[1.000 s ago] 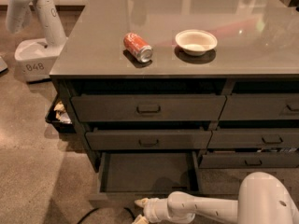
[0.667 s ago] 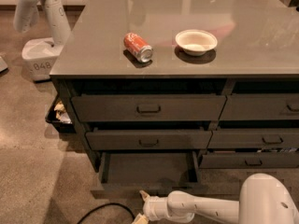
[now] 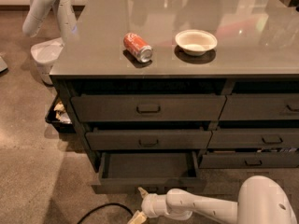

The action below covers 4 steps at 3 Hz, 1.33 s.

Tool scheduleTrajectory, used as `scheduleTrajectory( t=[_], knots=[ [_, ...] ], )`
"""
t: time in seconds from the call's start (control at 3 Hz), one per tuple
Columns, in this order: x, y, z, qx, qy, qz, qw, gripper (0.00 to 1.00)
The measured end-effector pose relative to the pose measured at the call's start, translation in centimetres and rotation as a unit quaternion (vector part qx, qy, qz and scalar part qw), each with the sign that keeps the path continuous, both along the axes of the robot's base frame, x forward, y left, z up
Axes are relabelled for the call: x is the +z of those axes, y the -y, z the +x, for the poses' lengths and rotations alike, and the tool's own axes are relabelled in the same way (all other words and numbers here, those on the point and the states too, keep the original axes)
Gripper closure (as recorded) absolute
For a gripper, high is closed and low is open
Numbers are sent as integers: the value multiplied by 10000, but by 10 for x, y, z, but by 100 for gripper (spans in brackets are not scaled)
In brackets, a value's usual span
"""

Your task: Close bottom drawer

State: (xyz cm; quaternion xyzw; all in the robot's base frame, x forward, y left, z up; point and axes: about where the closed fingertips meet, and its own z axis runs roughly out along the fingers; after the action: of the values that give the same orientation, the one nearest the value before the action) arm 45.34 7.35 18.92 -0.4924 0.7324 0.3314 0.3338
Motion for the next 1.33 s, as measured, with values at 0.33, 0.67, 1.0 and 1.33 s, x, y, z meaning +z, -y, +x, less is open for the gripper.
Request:
scheduleTrajectory(
  t=[0.33, 0.67, 1.0, 1.33],
  knots=[
    [1, -6, 8, -1, 86, 66, 9999, 17],
    [8, -10, 11, 22, 191, 47, 9998, 41],
    [8, -10, 11, 23, 191, 48, 9998, 64],
    [8, -10, 11, 23, 191, 48, 9998, 87]
  ],
)
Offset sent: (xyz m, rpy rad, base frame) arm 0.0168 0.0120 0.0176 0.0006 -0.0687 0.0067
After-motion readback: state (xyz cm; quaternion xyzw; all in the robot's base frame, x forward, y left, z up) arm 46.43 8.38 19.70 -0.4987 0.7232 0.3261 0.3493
